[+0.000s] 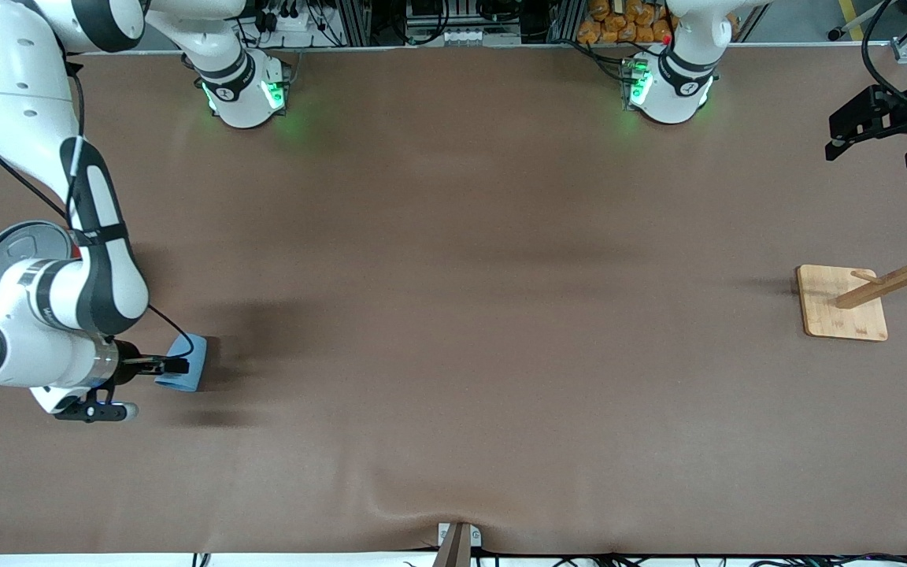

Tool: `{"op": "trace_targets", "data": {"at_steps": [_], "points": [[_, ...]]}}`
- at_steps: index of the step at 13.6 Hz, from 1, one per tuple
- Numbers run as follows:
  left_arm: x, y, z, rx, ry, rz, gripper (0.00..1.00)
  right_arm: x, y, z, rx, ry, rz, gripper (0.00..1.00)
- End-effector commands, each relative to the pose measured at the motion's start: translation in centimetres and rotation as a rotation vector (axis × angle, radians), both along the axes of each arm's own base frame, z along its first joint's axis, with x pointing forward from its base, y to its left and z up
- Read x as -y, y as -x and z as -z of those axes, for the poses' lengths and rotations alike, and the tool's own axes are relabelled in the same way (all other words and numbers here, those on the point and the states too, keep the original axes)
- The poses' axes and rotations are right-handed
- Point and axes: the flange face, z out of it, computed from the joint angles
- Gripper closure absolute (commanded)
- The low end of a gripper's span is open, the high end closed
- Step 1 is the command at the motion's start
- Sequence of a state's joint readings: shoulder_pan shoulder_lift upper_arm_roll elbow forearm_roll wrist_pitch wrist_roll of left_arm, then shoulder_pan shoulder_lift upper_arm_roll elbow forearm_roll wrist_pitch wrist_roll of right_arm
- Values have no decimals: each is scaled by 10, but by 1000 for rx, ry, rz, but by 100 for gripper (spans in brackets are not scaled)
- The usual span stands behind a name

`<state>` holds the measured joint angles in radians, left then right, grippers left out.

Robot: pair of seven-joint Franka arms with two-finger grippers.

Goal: Flip cup
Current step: 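Reach the right gripper down to the blue cup beside the canister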

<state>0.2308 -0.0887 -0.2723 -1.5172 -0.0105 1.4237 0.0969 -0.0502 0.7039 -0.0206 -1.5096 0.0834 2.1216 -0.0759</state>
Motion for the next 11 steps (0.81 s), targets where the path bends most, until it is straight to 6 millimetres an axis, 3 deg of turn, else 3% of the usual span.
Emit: {"op": "trace_targets", "data": {"at_steps": [1, 6, 10, 11], "points": [[-6, 9, -11, -3, -4, -8, 0, -5, 8, 22, 20, -7, 9, 0], [-12, 12, -13, -8, -4, -11, 0, -6, 12, 46, -12, -7, 5, 0], [-12, 12, -14, -6, -4, -10, 0, -7, 11, 48, 5, -8, -17, 0], [-12, 12, -14, -6, -4, -10, 0, -5, 10, 48, 16, -8, -58, 9]]}}
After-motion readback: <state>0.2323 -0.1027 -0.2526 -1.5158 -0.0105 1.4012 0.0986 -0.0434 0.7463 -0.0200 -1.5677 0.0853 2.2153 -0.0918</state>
